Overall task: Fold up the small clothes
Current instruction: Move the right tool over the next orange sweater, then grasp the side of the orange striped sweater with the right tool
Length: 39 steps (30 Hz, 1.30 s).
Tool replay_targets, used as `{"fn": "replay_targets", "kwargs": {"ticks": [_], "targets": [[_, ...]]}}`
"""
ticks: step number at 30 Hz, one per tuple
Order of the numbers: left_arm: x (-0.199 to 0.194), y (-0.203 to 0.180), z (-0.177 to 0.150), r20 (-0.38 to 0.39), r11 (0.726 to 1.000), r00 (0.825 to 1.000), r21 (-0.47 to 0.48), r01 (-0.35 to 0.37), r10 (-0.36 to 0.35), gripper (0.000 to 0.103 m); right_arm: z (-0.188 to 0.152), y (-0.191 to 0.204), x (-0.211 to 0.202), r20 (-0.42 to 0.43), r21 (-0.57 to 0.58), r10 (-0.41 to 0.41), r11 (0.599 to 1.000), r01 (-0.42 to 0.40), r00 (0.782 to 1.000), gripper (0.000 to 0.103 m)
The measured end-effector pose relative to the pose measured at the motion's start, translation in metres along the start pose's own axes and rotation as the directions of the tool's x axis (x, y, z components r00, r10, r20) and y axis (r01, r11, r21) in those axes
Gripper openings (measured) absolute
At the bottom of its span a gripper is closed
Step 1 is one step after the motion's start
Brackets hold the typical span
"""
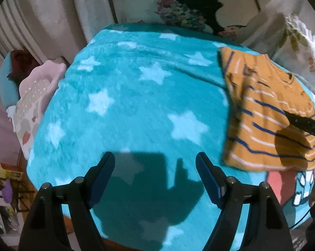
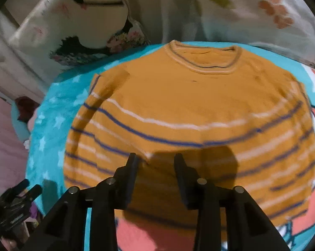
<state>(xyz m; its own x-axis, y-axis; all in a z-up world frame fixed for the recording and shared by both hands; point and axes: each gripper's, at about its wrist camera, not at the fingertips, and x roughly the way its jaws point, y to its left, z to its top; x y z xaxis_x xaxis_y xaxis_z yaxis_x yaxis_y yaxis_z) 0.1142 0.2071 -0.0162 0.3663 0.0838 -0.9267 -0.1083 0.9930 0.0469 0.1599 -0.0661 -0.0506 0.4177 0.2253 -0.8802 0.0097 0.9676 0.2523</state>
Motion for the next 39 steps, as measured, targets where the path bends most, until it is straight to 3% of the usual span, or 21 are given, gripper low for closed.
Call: {"fn": "replay_targets", "kwargs": {"ticks": [5,13,20,24,34,39], "targets": [[0.013,0.011,0.015,-0.002,1.000,1.000,0.028,-0.007,0.007,0.079,0.013,0.016,0.023,-0.011,-0.018,-0.100,0.995,0.100,0.995,0.055],[0.030,0.028,0.031,-0.030,1.000,0.999,0.007,0.013,-0.013,0.079,0.018,0.058,-0.005,0.036,-0.073,-0.120,0.990,0.123,0.992,0.055],[0.039,0.054,0.034,-0.050,0.999,0.999,-0.040,0.010,-0.012,0.079,0.021,0.120,0.014,0.003,-0.213,-0.166,0.963,0.163,0.986,0.058],[0.043,0.069,0.033,-0.063,0.997,0.998,-0.073,0.007,-0.011,0.079,0.020,0.132,0.024,-0.007,-0.219,-0.196,0.957,0.190,0.981,0.060],[0.055,0.096,0.028,-0.094,0.988,0.995,-0.154,0.013,-0.027,0.079,0.023,0.147,0.019,0.036,-0.176,-0.132,0.975,0.136,0.991,0.061],[0.060,0.096,0.026,-0.104,0.987,0.994,-0.157,0.024,-0.040,0.079,0.018,0.158,0.051,-0.030,-0.217,-0.219,0.954,0.207,0.975,0.061]]}}
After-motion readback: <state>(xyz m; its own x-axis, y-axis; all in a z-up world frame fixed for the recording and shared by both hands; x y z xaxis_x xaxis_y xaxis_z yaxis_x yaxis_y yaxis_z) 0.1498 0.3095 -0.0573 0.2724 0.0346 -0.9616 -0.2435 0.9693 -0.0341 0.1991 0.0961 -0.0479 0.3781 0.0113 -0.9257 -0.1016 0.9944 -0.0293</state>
